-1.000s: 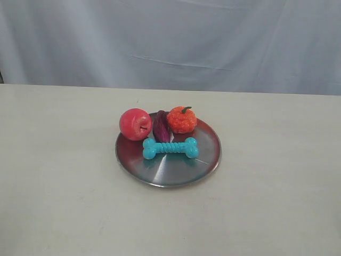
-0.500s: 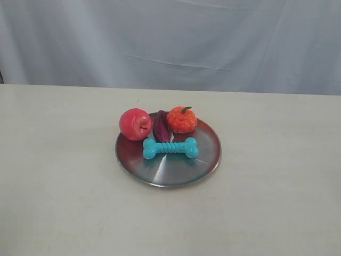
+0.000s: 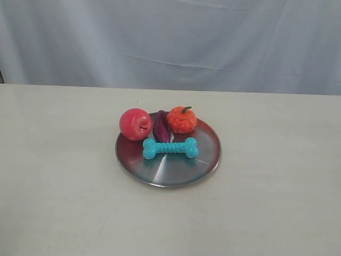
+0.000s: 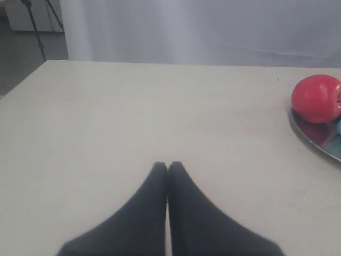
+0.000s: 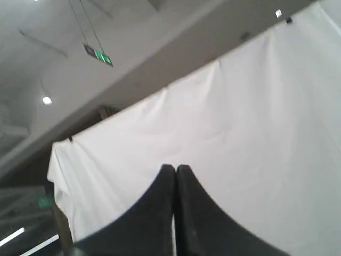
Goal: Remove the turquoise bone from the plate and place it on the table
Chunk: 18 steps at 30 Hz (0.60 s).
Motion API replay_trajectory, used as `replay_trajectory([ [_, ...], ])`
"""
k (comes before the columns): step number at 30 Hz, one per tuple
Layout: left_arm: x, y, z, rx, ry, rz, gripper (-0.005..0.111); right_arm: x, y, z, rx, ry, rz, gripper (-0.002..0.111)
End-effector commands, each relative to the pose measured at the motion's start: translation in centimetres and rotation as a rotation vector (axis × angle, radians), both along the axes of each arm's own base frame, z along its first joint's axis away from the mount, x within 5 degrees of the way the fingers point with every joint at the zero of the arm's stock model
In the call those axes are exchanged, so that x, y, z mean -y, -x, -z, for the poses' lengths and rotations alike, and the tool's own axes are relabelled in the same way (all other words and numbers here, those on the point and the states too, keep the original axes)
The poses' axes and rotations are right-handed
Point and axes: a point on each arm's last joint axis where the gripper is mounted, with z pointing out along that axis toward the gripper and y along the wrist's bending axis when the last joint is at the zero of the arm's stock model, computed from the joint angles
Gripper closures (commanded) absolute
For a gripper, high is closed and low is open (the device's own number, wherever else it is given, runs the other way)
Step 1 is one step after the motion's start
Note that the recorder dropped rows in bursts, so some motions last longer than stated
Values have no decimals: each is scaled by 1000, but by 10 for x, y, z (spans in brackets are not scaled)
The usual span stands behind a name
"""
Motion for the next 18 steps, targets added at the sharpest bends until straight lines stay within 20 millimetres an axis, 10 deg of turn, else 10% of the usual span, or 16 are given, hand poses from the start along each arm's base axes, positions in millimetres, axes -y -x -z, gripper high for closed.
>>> replay_trajectory([
  [1, 0, 0, 0, 4, 5, 7, 107, 7, -27, -14, -235, -30, -1, 108],
  [18, 0, 0, 0, 4, 5, 7, 107, 32, -221, -64, -1223, 290, -114, 108],
])
